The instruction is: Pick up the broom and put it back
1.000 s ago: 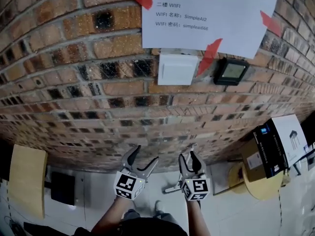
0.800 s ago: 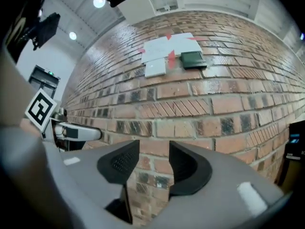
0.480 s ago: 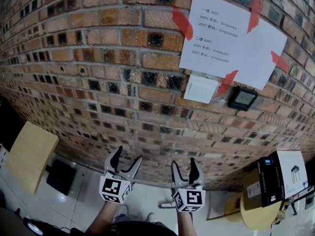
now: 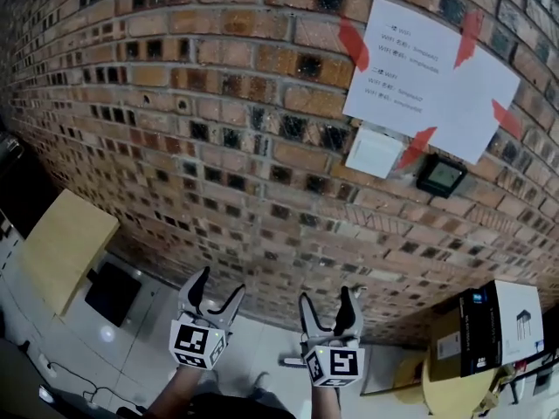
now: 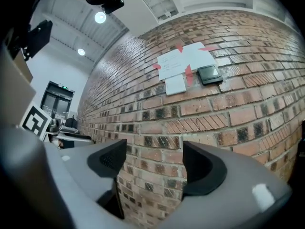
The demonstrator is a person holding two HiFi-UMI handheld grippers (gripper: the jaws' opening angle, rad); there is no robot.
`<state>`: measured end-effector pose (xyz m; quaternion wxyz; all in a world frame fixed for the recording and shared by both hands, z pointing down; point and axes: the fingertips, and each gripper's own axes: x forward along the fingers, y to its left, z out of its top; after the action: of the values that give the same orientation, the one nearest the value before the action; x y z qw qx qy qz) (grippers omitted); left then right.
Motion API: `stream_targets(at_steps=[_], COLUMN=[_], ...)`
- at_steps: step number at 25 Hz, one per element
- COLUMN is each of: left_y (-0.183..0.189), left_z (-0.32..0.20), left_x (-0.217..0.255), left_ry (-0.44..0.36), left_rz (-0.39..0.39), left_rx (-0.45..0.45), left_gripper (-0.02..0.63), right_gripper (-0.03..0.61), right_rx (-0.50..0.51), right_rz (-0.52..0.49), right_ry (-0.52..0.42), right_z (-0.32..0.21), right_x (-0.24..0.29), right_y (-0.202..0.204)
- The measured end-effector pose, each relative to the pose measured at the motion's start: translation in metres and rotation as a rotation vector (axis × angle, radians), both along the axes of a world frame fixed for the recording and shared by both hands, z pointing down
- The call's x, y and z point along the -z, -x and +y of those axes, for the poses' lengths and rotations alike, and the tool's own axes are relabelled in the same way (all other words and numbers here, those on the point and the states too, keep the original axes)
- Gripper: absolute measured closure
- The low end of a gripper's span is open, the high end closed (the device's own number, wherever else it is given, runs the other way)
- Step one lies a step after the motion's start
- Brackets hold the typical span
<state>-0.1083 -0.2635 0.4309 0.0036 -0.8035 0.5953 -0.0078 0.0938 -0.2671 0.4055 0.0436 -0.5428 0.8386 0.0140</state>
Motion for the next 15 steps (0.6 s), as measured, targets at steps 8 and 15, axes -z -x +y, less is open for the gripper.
stream_targets(at_steps=[8,15], left_y=[0.007,0.068], left_z=[0.068,0.14], left_x=[-0.003,-0.023], left_ry=[-0.014,-0.026], left_rz=[-0.022,-0.081], left_rx=[-0.153,-0.197], left_gripper=[0.261,0.265], right_gripper=[0.213,0.189], right_rx=[-0.167,-0.249], right_rz=[-0.04,-0.075], right_ry=[0.073,0.076], right_z=[0.086,0.17], right_x=[-0.019,-0.034], right_y=[0.02,0.068])
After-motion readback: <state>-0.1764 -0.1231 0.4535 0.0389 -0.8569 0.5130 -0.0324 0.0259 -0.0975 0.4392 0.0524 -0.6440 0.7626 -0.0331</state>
